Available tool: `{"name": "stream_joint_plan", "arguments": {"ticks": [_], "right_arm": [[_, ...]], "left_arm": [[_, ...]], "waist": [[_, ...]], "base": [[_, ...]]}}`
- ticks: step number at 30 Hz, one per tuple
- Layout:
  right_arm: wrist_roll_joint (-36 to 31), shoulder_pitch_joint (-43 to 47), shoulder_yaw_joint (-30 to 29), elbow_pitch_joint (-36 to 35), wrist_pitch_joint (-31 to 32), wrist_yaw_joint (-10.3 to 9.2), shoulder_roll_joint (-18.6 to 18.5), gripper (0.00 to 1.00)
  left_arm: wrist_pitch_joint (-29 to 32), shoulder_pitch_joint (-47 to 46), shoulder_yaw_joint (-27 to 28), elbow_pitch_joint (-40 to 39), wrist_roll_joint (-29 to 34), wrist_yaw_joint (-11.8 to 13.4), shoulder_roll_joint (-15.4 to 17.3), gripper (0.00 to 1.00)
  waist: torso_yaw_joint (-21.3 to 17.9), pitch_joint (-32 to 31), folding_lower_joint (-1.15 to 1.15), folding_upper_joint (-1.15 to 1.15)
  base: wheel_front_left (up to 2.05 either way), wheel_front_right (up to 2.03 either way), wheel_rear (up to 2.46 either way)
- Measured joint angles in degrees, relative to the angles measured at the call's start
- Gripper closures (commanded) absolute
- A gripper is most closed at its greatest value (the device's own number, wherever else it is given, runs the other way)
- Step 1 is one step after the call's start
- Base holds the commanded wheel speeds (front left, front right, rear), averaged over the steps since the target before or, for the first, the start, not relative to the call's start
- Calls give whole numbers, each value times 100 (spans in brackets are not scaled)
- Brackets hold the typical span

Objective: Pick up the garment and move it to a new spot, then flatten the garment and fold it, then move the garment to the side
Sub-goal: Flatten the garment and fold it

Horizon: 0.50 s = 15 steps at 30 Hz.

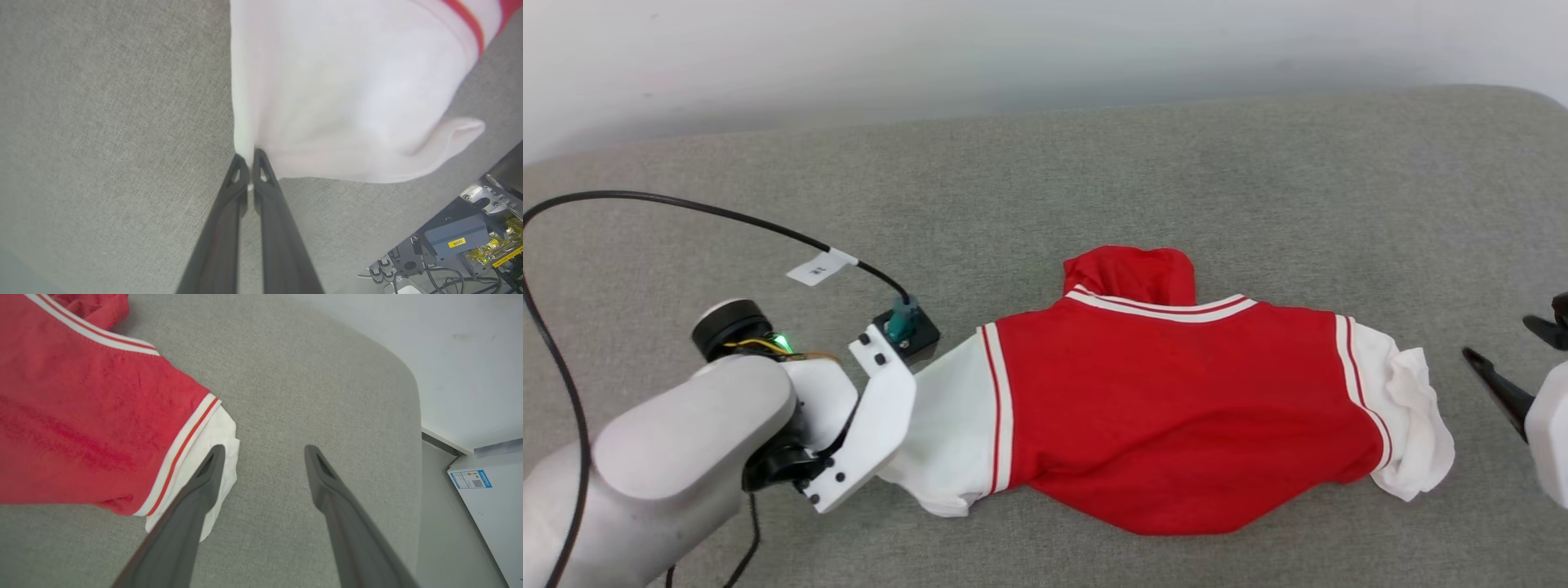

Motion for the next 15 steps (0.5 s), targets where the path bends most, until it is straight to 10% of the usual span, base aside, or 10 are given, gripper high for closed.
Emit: {"name": "stream_joint_plan", "arguments": {"ticks": [6,15], "right_arm": [[775,-619,769,-109,1450,0,-713,0],[912,-1592,1723,1257,1991,0,-434,0]], "left_arm": [[-136,-26,-1,-114,83,-1,-134,100],[-276,-370,2,-143,245,-1,-277,100]], "waist": [[124,117,0,0],[307,483,0,0]], "base": [[0,0,0],[0,0,0]]}}
